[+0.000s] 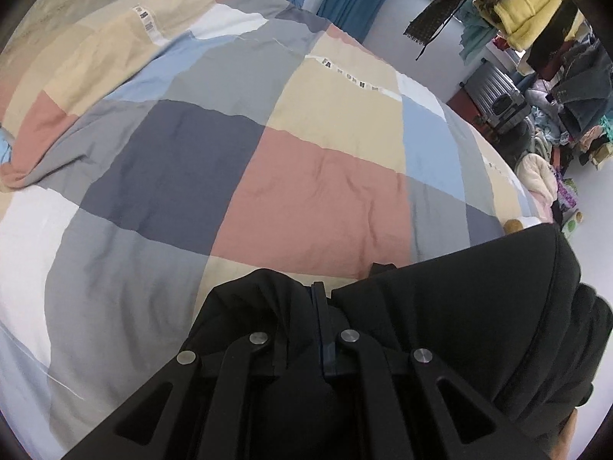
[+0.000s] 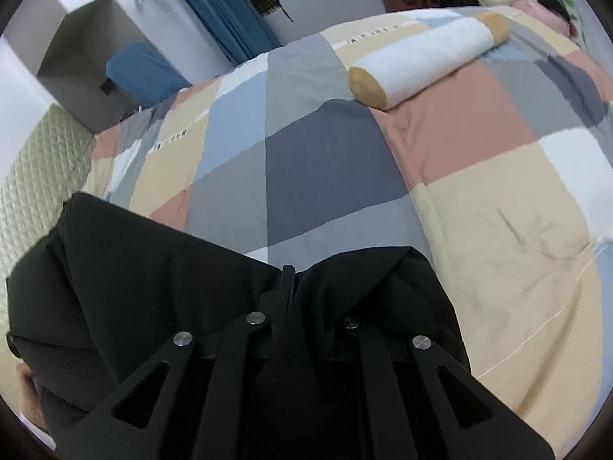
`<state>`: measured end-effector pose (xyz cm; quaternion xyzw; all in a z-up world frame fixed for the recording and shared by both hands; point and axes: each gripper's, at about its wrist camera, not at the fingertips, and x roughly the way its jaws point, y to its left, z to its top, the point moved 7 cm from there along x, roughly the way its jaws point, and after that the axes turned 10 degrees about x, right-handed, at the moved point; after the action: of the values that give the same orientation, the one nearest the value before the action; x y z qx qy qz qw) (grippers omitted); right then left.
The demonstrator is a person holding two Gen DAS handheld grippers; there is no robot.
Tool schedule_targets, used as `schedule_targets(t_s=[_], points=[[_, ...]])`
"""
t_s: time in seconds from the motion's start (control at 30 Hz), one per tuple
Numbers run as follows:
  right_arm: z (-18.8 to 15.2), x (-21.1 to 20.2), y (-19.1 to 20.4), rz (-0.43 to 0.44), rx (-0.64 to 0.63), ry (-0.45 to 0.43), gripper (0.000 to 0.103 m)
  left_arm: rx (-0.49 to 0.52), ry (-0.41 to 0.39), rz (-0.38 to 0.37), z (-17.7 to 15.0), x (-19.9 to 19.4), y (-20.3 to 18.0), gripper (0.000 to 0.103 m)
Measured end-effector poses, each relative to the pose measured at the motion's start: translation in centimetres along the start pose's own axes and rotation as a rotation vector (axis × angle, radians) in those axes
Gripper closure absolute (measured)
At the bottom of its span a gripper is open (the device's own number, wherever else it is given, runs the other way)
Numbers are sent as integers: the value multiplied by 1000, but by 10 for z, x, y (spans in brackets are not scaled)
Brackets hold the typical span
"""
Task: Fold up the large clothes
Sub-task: 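Open the right tool, then the left tool, releasing the folded jacket, then press the folded jacket flat with both open tools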
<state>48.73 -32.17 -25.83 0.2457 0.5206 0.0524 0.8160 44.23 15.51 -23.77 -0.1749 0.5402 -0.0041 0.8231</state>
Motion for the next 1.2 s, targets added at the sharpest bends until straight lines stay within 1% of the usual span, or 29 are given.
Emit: schedule_targets(t_s=[0.07,0.13,0.2,0.23,0.27,0.3,0.33,0.37,0.4,0.47,0.5,0.6,0.73,0.87,0.93,1.1,1.2], points=[[0,-4,-3,28,39,21,93,-27,32,-39,-4,-3,4,95],[-2,-12,-7,63,93,44,90,-81,58,-104,-10,-11,10,93],[-6,-21,-12,83,129,82,85,-148,99,-189,-18,-21,18,87],[-9,-25,-13,79,134,107,82,-171,110,-217,-20,-25,20,85],[-12,-31,-15,70,138,128,74,-213,122,-265,-25,-34,24,80],[-14,-39,-18,60,146,135,58,-247,120,-304,-29,-46,28,76],[-15,-47,-20,58,151,129,50,-272,106,-320,-31,-59,31,73],[-15,-59,-20,69,149,120,34,-283,84,-325,-33,-71,33,67],[-16,-74,-19,76,134,108,25,-268,51,-325,-34,-89,33,60],[-15,-98,-18,56,97,71,24,-220,17,-314,-35,-117,29,52],[-16,-111,-17,43,76,57,24,-187,-3,-300,-35,-133,25,50],[-20,-146,-10,18,23,13,24,-86,-47,-221,-36,-166,14,49],[-31,-177,12,4,-70,-46,23,26,-95,-159,-42,-188,-12,48],[-51,-184,39,19,-145,-76,23,130,-135,-69,-49,-189,-46,48],[-59,-179,54,33,-173,-85,23,171,-138,-52,-52,-180,-64,48],[-73,-154,85,39,-232,-105,23,223,-138,-36,-53,-156,-100,48],[-78,-136,98,15,-281,-127,23,285,-176,2,-48,-138,-119,48]])
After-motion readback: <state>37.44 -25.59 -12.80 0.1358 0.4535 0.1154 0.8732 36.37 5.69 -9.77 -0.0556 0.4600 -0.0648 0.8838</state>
